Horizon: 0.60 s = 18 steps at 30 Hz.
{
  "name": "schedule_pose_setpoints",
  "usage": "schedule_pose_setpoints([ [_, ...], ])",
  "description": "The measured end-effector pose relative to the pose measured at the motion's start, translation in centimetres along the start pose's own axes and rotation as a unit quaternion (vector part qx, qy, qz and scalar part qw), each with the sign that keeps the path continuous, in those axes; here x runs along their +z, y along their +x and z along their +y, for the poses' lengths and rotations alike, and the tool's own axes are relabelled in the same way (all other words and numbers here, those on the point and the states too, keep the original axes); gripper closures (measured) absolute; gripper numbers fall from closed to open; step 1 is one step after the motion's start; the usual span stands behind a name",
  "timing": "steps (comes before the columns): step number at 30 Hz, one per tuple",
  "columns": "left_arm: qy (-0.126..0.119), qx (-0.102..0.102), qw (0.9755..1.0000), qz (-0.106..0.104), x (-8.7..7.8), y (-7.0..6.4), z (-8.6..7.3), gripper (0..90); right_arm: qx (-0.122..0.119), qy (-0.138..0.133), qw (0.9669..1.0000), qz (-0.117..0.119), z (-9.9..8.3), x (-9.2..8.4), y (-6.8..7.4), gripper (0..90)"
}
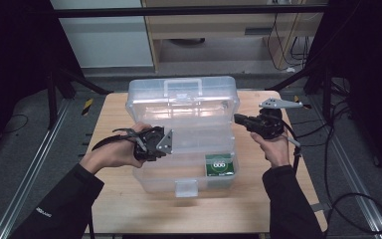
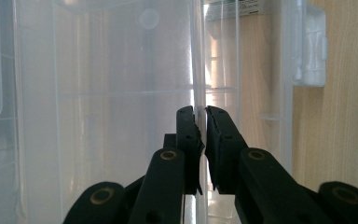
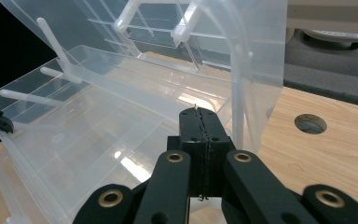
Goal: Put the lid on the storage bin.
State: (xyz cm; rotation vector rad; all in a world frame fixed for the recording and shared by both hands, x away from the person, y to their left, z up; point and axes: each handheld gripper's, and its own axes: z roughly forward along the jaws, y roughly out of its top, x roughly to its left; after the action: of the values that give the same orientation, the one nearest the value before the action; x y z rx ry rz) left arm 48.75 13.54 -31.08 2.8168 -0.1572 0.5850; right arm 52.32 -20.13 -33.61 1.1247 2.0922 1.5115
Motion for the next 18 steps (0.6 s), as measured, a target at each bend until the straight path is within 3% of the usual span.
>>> schedule_pose_setpoints([
  [13,-0.006,0.006,0.9999,-0.009,0.35,-0.59,-0.12,81.6,-0.005,0.013,0.9999,0.008,-0.26,0.15,0.16,90.0],
  [18,-0.031,0.007,0.9995,0.002,0.51,-0.54,-0.32,73.2,-0.002,0.011,0.9998,0.017,-0.74,0.07,0.36,90.0],
])
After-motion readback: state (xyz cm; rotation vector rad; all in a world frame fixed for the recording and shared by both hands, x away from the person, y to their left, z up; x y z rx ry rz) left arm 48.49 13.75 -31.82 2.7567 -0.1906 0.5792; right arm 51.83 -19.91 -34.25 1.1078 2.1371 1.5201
